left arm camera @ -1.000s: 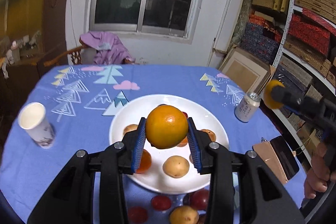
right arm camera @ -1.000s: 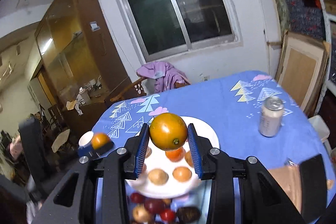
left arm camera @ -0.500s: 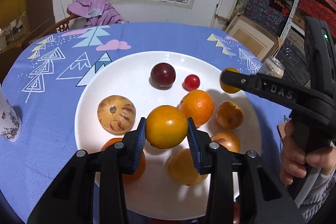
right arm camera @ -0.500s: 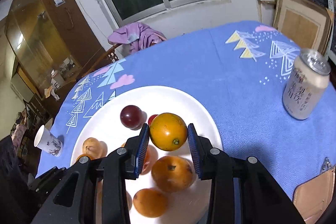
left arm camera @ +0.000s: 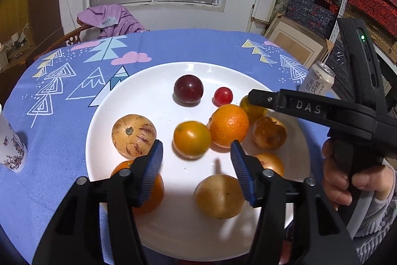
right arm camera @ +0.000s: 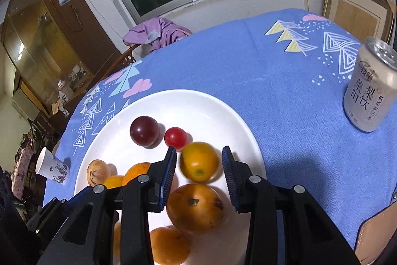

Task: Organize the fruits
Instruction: 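Carry both fruits over the white plate and open both tools, then move both open tools back to the pile toward the dark brown mangosteens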

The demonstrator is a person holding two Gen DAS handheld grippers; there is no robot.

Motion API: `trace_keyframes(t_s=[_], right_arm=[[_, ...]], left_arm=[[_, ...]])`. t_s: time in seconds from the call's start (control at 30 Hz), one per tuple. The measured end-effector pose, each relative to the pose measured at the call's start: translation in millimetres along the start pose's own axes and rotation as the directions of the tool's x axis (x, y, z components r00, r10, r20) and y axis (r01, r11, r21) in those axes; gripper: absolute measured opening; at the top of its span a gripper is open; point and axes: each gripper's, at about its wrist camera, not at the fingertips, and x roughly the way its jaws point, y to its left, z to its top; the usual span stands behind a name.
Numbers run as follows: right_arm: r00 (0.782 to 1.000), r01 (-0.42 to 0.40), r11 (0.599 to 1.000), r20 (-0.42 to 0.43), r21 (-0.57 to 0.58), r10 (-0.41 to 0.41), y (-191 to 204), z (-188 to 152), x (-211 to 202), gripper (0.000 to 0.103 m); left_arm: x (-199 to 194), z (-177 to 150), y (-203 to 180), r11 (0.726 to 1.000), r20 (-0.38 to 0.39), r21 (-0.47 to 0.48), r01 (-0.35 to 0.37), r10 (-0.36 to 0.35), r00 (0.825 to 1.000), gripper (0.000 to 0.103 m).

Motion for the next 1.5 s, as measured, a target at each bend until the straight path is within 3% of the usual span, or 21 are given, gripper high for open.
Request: trace_keyframes(t_s=[0.2,0.4,0.6,0.77,0.93,1.1,1.2,1.5], right_arm=[[0.999,-0.028,0.999,0.034,0.019,0.027,0.8,4.6,-20.8,0.040],[0.986,-0.107,0.994,0.130,0.004,0.105,19.3,9.8,-69.1,0.051],[0.979,-0.131,0.990,0.152,-0.049,0.137,46.6,-3.6,-101.8,0.057],[0.981,-0.119,0.986,0.141,-0.120,0.136,65.5,-35.5,-130.2,0.060],[0.980,-0.071,0.989,0.177,-0.128,0.094,54.6,-91.1,-157.6,0.065],[0.969,0.055,0.992,0.245,-0.117,-0.025,30.4,-142.4,-170.1,0.065],[0.974,0.076,0.992,0.221,-0.102,-0.052,19.1,-157.1,-169.3,0.066],[0.975,0.054,0.992,0.218,-0.117,-0.027,20.2,-167.2,-174.6,0.070]], left_arm=[[-6.3,0.5,3.5,1.000,0.015,-0.014,-0.005,0.005,1.000,0.063],[-32.4,4.5,2.3,0.998,0.117,-0.004,-0.061,0.061,0.991,0.071],[-72.1,0.7,0.0,0.994,0.174,-0.009,-0.112,0.112,0.978,0.075],[-113.6,-32.1,5.9,0.984,0.220,-0.027,-0.176,0.178,0.959,0.089],[-136.3,-75.0,12.8,0.981,0.191,-0.069,-0.183,0.193,0.962,0.089],[-151.3,-112.4,-0.7,0.977,0.200,-0.042,-0.209,0.213,0.956,0.089],[-151.7,-127.8,-8.1,0.977,0.188,-0.025,-0.212,0.213,0.959,0.090],[-140.3,-142.0,-21.6,0.974,0.155,0.034,-0.223,0.215,0.964,0.090]])
